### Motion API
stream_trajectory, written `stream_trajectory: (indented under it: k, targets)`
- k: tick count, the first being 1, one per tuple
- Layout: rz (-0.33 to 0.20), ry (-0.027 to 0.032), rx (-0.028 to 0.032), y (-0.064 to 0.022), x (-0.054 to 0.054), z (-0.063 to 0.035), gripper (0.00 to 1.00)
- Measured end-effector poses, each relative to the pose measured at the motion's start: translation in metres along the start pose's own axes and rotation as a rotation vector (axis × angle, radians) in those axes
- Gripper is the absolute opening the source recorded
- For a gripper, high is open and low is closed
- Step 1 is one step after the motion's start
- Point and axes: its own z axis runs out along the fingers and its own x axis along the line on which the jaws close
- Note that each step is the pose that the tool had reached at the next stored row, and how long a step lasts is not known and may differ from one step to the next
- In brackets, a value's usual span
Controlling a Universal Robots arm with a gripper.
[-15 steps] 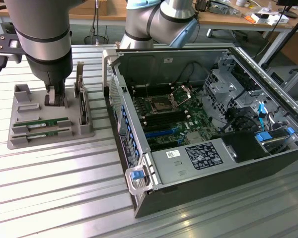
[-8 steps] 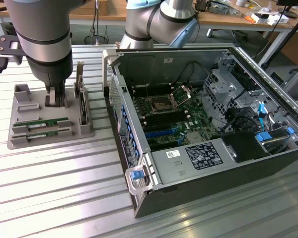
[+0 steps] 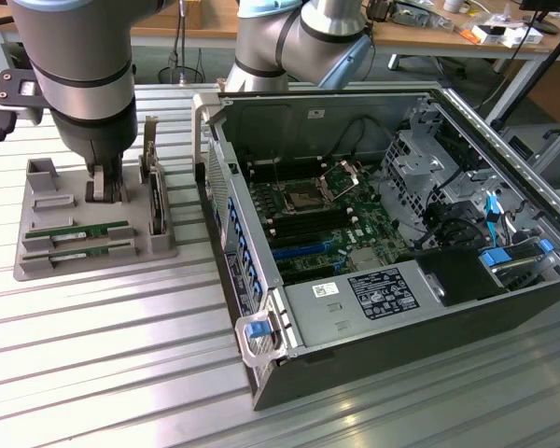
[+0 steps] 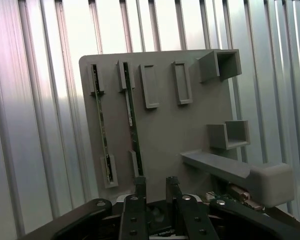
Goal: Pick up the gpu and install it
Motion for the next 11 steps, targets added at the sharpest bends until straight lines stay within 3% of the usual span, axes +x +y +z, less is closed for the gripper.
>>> stream_trajectory:
  k: [2,3,11]
  targets:
    - [0.0,-0.0022,-0.0003,-0.0001,0.0003,0.0009,0.3]
    - [0.0,-0.0064,-0.0009,-0.0002,0.0008,0.0029,0.3]
    - [0.0,-0.0095,-0.0014,-0.0005,0.0016,0.0057,0.3]
